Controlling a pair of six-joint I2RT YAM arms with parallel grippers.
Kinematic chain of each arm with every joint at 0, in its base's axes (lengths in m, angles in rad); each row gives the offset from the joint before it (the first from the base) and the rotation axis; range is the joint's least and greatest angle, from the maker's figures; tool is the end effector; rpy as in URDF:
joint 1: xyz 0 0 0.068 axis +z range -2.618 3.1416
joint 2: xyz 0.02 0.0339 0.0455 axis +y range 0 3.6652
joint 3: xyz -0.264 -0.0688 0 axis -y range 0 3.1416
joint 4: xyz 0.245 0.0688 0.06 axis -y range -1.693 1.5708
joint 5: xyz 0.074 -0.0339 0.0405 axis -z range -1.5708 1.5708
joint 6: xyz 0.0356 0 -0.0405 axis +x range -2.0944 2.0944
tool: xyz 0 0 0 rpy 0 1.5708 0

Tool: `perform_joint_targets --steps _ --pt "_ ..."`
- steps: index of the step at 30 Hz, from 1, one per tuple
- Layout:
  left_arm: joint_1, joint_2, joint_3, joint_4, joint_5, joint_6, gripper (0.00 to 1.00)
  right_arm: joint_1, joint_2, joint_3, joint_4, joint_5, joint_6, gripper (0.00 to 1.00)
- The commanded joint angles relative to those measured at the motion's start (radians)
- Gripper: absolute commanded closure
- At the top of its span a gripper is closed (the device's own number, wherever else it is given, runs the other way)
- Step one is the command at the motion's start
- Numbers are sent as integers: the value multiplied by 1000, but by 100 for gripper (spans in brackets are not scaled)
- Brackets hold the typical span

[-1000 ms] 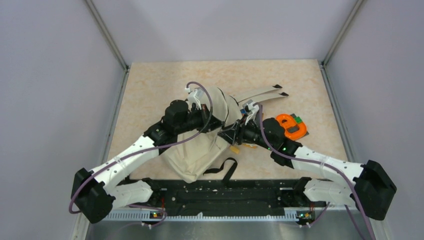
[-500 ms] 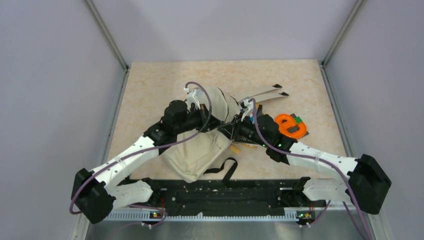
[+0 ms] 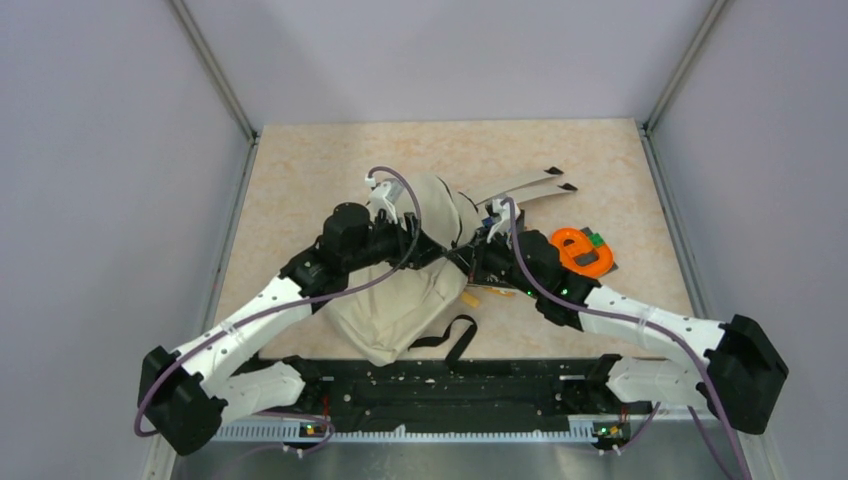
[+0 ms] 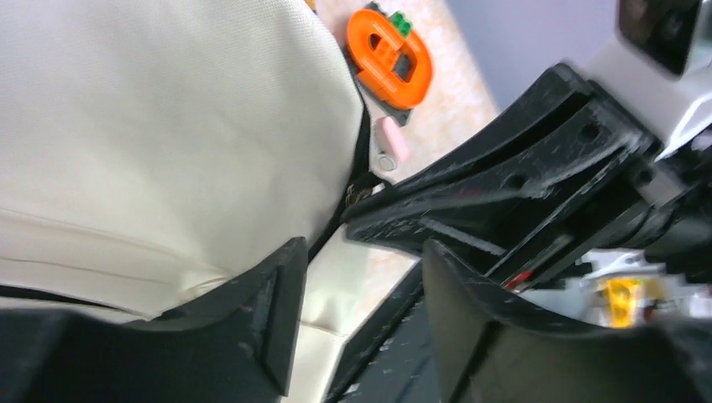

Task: Pack the student bag
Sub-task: Unzip the student bag at the center of the board.

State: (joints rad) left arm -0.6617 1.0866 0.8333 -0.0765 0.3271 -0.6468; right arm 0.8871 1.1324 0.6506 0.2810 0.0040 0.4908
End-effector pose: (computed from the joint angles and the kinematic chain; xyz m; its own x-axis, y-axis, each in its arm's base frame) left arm 0.1912 -0.1634 0.3090 -0.6991 -0.1789 -0.6923 0.5018 0.5671 -0.6532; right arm 0.1645 0.2017 0.2703 -0.4753 0.1628 -0.8646 -0.6222 0.6327 0.4612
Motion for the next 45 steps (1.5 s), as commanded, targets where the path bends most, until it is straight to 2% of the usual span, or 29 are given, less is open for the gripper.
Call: perform_joint_targets --steps 1,3,5,12,17,27,31,39,45 --pt "5 -73 53 -89 -93 176 31 -3 -81 32 -55 97 -53 100" --pt "5 -94 60 -140 -177 227 24 -5 -94 44 -86 98 -66 100" --pt "5 -118 39 -149 -223 266 22 -4 -102 50 -106 102 -73 100" --pt "-44 -122 -61 -69 -211 340 21 -5 -125 52 -119 98 -69 100" --pt "-113 -85 -109 93 -178 337 20 -5 -184 14 -77 92 -44 100" --pt "-143 -6 -105 231 -211 321 15 -5 -189 7 -84 75 -11 100" --pt "-142 30 -92 251 -175 317 16 -5 -189 7 -74 65 -4 100" --pt "-142 57 -88 266 -155 309 28 -3 -207 -18 -20 37 1 100" --pt "-142 97 -69 287 -100 302 28 -4 -204 -19 -11 34 -8 100"
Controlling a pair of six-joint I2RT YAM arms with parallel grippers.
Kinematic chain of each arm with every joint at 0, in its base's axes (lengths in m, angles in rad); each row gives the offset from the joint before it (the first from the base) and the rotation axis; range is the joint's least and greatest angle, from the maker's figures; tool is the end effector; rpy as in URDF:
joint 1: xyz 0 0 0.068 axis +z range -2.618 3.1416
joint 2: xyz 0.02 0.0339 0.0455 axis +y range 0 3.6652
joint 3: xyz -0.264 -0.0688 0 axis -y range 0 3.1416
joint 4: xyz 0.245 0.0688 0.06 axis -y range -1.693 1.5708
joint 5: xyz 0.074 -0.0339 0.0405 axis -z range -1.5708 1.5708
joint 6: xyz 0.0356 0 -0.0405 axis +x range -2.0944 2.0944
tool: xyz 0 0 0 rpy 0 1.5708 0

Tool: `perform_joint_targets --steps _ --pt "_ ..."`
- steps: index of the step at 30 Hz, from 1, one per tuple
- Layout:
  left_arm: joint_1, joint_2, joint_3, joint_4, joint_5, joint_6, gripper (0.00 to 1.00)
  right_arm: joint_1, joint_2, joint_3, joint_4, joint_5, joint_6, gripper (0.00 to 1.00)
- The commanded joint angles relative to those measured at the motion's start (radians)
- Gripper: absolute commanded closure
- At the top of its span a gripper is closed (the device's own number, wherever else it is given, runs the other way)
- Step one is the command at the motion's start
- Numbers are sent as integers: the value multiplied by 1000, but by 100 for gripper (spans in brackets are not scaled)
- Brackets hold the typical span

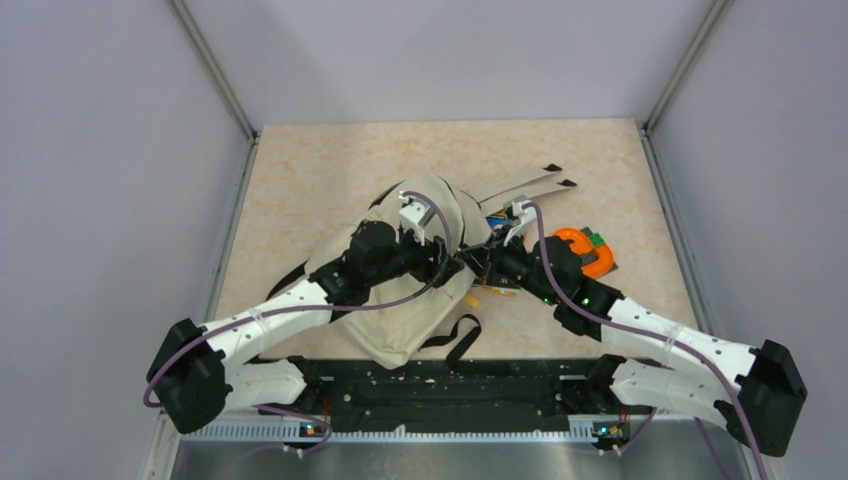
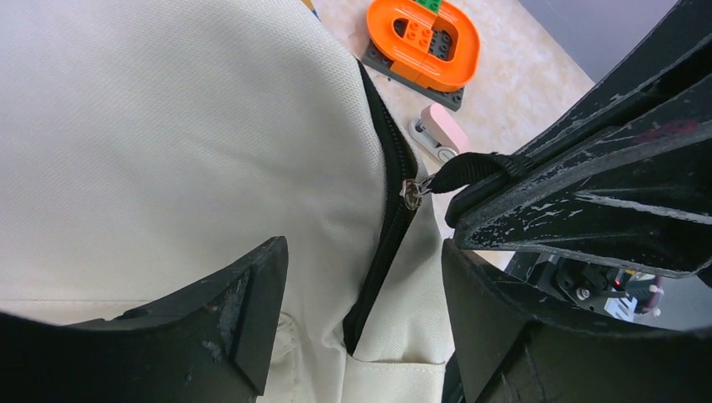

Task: Pack the student bag
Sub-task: Unzip the student bag at the center of the board.

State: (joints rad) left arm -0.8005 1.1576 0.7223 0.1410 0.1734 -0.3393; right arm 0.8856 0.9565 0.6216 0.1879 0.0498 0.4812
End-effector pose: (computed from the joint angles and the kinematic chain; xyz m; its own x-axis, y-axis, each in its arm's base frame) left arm 0.1807 -0.1951 0.2747 -0.4640 0.0075 -0.8858 0.7078 0.6043 -0.3657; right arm 0.1452 0.1749 0.2893 -0.4257 0.2096 -0.8803 -0.6150 0.6466 0.4514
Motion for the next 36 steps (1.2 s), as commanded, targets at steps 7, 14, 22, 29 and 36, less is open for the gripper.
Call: perform_joint_targets --steps 7,14,22,29,36 --pt "-3 54 43 84 88 -14 34 -3 -25 15 65 25 -17 100" --pt "-4 77 37 96 81 -16 64 -2 -23 17 49 66 -44 100" --pt "-4 74 40 34 62 1 98 -2 21 40 30 193 -139 100" --pt "-3 81 46 -32 50 7 100 -3 58 75 89 287 -243 100" --pt "-3 86 48 -84 47 11 100 -3 95 128 71 412 -254 100"
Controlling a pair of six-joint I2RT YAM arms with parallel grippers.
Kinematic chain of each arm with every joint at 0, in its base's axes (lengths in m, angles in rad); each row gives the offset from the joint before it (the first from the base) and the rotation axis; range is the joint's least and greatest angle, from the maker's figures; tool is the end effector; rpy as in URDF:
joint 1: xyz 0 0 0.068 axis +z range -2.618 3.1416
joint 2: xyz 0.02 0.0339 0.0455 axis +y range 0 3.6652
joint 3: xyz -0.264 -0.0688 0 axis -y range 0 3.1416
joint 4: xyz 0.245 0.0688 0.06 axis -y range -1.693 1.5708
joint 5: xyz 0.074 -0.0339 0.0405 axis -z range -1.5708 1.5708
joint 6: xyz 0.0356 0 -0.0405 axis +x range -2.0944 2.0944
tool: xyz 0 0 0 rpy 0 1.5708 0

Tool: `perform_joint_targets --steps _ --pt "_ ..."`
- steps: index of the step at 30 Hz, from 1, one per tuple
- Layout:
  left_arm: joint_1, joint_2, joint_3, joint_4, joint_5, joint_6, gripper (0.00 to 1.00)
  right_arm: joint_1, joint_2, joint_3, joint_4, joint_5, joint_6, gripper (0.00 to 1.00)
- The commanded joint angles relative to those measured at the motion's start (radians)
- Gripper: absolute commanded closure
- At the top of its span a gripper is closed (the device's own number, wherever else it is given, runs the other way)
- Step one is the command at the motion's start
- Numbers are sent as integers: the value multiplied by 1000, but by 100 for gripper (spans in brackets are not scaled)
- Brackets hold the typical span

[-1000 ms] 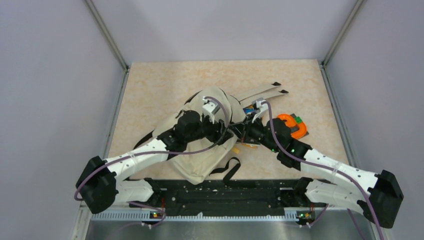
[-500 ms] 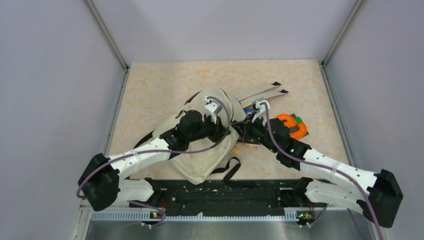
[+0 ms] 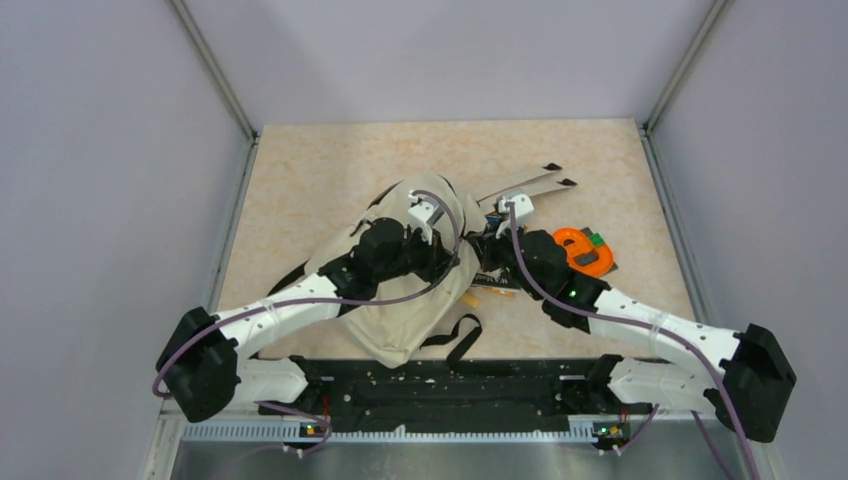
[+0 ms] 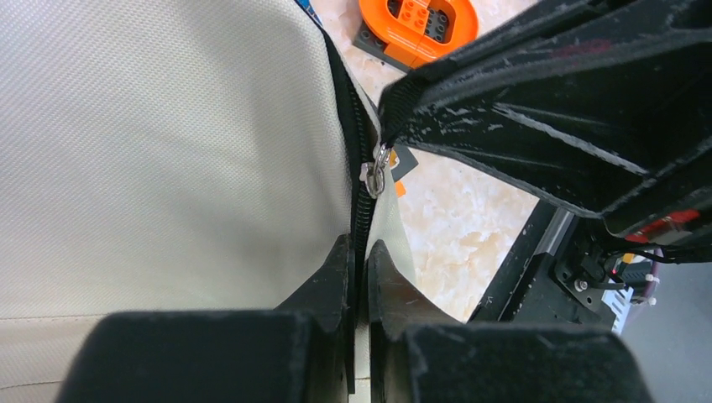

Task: Pack the student bag
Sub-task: Unzip the student bag at the center of the board.

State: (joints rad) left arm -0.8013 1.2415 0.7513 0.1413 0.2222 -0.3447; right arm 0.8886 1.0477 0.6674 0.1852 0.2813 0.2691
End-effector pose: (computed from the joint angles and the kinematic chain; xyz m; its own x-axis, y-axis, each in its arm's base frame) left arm 0.1900 -0.2074 0.2637 -0.5093 0.0520 -0.8590 0.7146 0.5817 -0.3885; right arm 0.1615 0.1832 0.2860 -0.2704 0.0722 -0.9600 -0.5208 0.8277 0.2089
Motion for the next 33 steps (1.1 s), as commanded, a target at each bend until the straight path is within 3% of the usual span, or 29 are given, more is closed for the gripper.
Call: perform_joint_targets --steps 1,13,18,33 --pt "-3 2 20 -95 -5 17 100 -5 5 83 77 196 -47 100" --pt "-3 36 59 -242 -43 28 100 -7 45 131 106 219 -89 100" --pt "-3 18 38 -255 -61 37 100 -6 104 200 39 277 -98 100" --pt "-2 -47 -29 -280 -75 24 100 -65 251 355 -62 176 -77 100"
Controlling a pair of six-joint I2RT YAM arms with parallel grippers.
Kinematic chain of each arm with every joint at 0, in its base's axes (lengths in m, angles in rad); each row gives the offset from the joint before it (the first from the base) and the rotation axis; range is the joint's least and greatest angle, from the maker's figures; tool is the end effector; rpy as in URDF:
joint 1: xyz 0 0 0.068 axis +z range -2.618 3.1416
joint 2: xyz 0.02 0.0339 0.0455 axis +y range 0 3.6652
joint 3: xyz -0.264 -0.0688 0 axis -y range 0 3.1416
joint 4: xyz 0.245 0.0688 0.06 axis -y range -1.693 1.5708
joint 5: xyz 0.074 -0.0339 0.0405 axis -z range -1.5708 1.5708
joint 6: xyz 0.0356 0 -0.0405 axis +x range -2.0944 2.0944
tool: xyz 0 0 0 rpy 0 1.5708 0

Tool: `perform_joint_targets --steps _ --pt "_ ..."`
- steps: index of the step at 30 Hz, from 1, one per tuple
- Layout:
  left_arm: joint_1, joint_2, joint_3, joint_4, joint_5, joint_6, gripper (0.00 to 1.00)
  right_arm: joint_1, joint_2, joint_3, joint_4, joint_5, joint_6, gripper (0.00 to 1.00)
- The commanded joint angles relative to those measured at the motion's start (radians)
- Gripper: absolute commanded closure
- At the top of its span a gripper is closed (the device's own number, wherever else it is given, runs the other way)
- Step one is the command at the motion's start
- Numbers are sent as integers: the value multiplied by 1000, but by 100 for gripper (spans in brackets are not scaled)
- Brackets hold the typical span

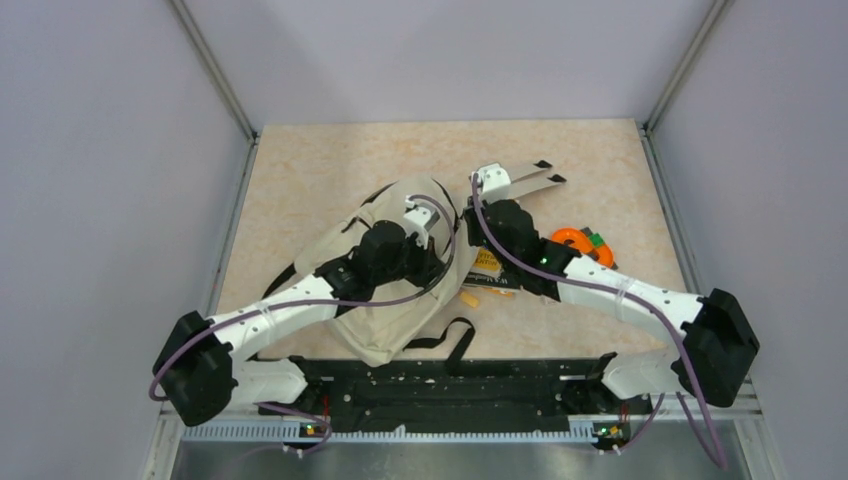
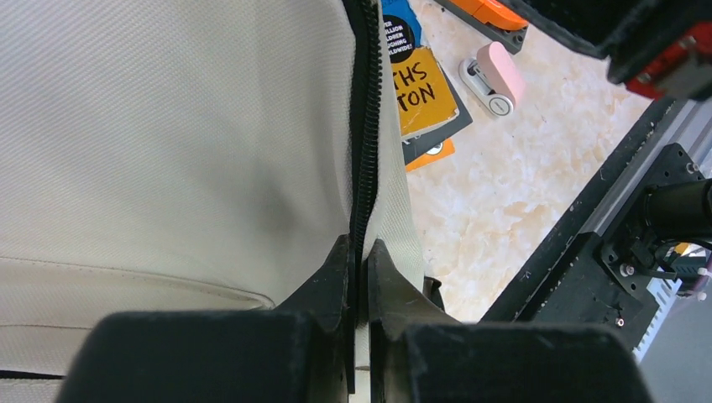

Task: Pack the student bag
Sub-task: Unzip the student bag at the center of the board.

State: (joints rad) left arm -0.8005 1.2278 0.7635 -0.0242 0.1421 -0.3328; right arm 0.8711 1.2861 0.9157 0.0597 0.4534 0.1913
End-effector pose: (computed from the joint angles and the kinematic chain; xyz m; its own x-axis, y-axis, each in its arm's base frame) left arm 0.1869 -0.1999 0.2548 -0.5694 0.1225 -0.8129 0.6470 0.6767 -0.3513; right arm 0.2031 0.2171 0.3017 -0.2730 -0.0589 -0.9602 -0.3741 0.9261 0.0496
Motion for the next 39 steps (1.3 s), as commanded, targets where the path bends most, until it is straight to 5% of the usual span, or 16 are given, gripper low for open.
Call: perform_joint_targets --steps 1,15,21,24,29,31,39 --pt "-3 -37 -43 -116 4 12 100 -51 19 115 56 -10 5 100" --pt "-3 -115 -76 -217 -74 -43 100 -72 138 229 3 -84 14 100" --pt "-4 -160 -54 -323 -277 -105 100 -73 147 252 -45 -141 49 100" --pt "-3 -187 -24 -315 -264 -104 89 -71 122 222 -37 -216 85 100" --pt "-4 -200 60 -269 -314 -122 42 -55 87 186 -47 -259 117 100" --pt "-3 -190 77 -225 -322 -119 32 -43 80 183 -56 -270 121 100" --pt "-3 -119 80 -16 -297 -161 24 -22 26 160 -78 -295 139 100"
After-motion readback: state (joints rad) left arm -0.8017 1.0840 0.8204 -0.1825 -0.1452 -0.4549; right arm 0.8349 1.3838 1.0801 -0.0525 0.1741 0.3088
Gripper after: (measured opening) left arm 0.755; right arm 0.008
